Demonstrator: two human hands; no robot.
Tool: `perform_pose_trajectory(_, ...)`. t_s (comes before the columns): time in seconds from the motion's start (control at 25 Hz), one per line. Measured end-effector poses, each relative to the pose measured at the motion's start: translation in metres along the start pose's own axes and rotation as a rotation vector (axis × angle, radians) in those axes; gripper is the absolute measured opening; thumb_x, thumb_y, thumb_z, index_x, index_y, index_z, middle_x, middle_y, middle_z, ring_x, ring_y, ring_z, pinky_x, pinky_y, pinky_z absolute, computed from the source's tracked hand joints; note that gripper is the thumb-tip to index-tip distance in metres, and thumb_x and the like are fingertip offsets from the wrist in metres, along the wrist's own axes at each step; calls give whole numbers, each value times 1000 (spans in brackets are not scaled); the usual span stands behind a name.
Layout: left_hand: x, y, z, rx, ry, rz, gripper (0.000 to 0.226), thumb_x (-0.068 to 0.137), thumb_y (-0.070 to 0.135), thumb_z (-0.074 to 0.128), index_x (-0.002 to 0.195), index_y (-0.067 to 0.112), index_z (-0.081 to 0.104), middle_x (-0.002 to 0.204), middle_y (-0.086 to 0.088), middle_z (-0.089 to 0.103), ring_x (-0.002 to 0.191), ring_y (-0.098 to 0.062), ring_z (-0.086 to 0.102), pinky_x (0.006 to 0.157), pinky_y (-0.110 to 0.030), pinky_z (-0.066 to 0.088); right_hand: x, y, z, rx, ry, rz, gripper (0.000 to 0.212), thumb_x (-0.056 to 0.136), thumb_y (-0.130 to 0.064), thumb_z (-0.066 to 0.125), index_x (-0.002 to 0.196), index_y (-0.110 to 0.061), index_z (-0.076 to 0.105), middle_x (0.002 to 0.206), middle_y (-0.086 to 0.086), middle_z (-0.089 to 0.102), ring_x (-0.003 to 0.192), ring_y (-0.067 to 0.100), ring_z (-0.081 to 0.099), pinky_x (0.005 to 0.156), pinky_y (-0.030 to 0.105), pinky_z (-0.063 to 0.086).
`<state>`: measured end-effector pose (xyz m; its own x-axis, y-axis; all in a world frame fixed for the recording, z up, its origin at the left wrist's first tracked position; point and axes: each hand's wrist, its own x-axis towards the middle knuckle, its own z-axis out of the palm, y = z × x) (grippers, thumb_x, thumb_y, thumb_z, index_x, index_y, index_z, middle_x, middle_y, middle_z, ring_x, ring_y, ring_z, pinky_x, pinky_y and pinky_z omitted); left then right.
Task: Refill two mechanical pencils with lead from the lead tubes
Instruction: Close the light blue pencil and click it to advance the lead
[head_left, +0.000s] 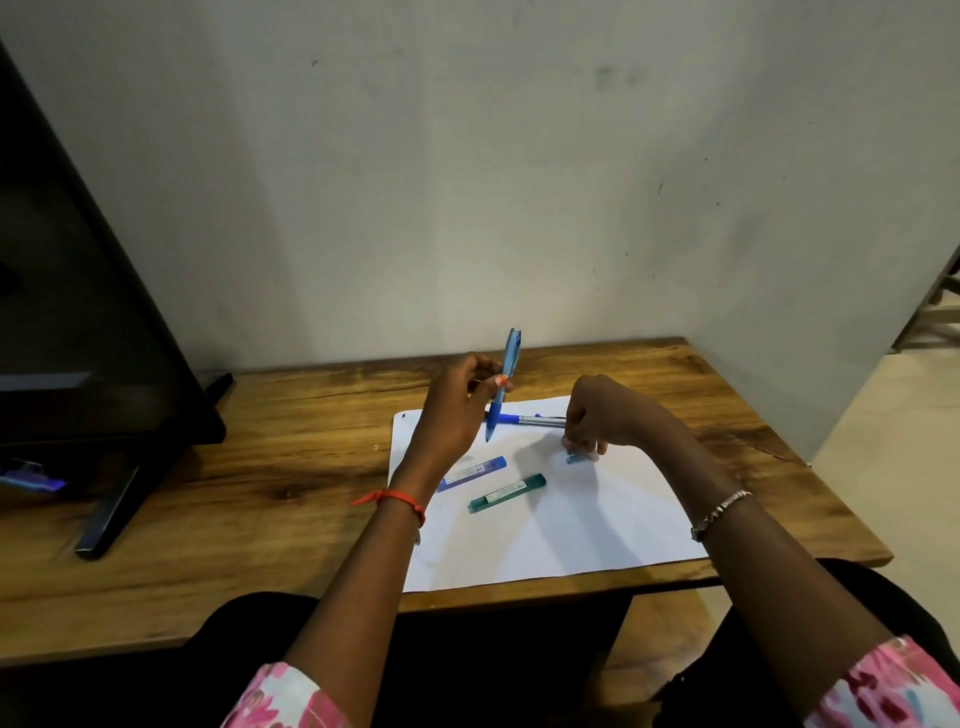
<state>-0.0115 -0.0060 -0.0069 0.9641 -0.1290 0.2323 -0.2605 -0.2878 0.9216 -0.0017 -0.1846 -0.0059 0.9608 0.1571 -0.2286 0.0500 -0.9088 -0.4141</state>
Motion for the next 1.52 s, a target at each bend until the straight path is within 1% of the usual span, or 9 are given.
perform_pose_trajectory(0.12,0,0,1,12,-1,-5,20,92,11,49,109,3,53,96,-4,62,91,-16,59,71,-20,50,0,1,0,7,-20,-16,12,74,3,68,84,10,70,82,25,71,50,18,58,53,22,50)
perform_pose_trajectory(0.24,0,0,1,10,-9,-5,21,92,11,49,110,1,53,97,-6,63,91,-16,60,71,-19,50,1,1,1,-5,-10,-17,13,72,4,69,84,10,70,78,24,70,49,18,58,54,23,51)
perform_pose_trajectory(0.4,0,-1,1,22,-10,-7,21,92,11,49,110,2,53,96,-4,61,92,-16,59,70,-19,50,0,-2,2,-53,-29,-42,11,75,0,69,82,9,69,59,7,59,45,12,53,48,19,45)
perform_pose_trajectory(0.52,-1,0,2,30,-10,-6,21,92,12,49,110,2,53,97,-4,61,91,-16,59,70,-18,49,-3,-6,-3,-4,124,-103,10,77,-3,68,81,6,70,64,9,61,47,11,50,47,19,41)
perform_pose_trajectory(0.6,-1,0,2,37,-6,-8,21,92,12,49,110,2,54,97,-4,60,90,-16,59,69,-17,49,-5,-10,-10,227,276,-178,8,78,-3,66,82,3,71,68,13,66,48,11,53,51,22,46)
perform_pose_trajectory(0.72,0,1,2,44,-12,-10,21,92,11,49,109,1,54,97,-4,60,91,-18,59,71,-21,50,-9,-18,-21,786,458,-306,17,82,0,63,98,1,69,69,9,66,54,9,58,57,19,51)
perform_pose_trajectory(0.84,-2,2,4,54,-25,-16,21,91,11,49,109,2,54,99,-3,59,94,-18,58,77,-29,51,-10,-27,-24,1043,530,-344,19,85,-2,60,103,-1,67,81,10,69,66,13,64,61,19,53)
perform_pose_trajectory(1.08,-1,0,4,48,-23,-18,22,91,14,50,110,3,54,98,-2,59,93,-18,58,78,-29,50,-6,-37,-18,1013,546,-342,19,84,-6,63,101,-1,69,90,11,69,72,17,61,58,21,51)
perform_pose_trajectory(1.52,-2,-1,4,67,-37,-18,20,91,15,50,106,3,55,97,-2,59,94,-19,58,86,-37,50,-2,-38,-17,948,541,-326,19,83,-4,64,101,-1,69,78,5,67,52,5,56,55,17,49)
